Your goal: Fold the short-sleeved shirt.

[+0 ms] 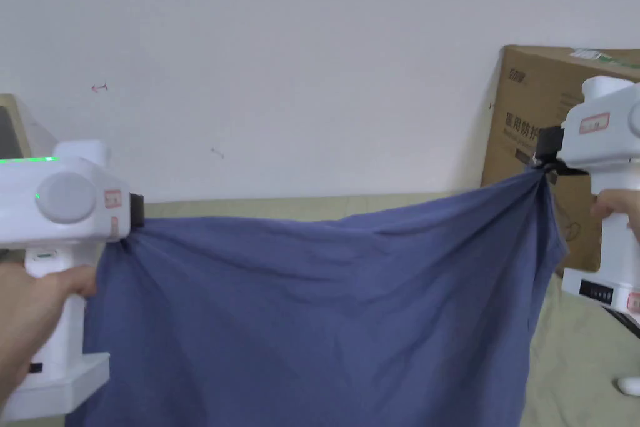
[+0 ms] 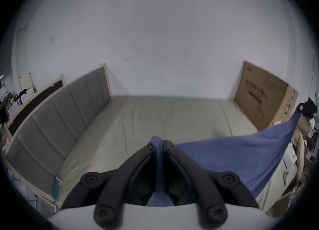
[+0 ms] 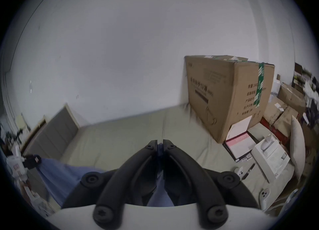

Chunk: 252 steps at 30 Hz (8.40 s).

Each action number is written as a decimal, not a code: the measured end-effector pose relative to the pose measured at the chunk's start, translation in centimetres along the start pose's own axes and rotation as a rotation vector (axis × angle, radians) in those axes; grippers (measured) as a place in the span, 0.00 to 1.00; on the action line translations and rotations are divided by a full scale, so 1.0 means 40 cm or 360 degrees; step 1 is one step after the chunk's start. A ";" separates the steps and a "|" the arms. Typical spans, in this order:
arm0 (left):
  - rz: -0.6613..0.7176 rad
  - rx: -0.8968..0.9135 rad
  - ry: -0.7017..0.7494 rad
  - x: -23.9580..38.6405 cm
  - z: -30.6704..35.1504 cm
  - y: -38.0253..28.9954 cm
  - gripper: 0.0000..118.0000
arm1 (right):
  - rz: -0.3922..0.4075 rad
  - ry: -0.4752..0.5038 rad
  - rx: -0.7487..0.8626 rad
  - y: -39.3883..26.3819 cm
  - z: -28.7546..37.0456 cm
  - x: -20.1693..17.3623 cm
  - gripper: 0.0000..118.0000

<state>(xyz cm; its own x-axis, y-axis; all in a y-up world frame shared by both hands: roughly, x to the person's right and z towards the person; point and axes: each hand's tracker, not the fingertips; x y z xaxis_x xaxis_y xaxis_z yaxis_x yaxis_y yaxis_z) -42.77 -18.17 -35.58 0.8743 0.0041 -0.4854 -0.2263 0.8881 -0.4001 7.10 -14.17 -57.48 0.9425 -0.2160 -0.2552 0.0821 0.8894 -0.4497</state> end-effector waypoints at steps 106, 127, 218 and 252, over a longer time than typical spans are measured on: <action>0.0185 -0.1066 -0.0078 -0.097 -0.702 -0.564 0.71 | 0.0142 0.0179 -0.0896 -0.812 -0.336 -0.050 0.00; 0.0089 -0.0822 -0.0103 -0.089 -0.578 -0.480 0.02 | 0.0245 0.0079 -0.0950 -0.587 -0.658 0.024 0.86; -0.0027 -0.0512 0.0117 -0.076 -0.467 -0.548 0.02 | 0.0006 -0.0047 -0.0847 -0.644 -0.407 0.078 0.00; 0.0129 -0.0596 -0.0145 -0.221 0.300 -0.870 0.00 | 0.0027 -0.0088 -0.0687 -0.932 0.376 0.173 0.00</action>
<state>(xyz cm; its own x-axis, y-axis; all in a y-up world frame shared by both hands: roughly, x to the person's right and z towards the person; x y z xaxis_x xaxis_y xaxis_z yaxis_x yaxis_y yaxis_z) -37.47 -43.57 -8.04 0.8781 0.1230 -0.4625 -0.4222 0.6541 -0.6276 15.43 -42.76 -29.58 0.9594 -0.1705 -0.2247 -0.0656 0.6399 -0.7656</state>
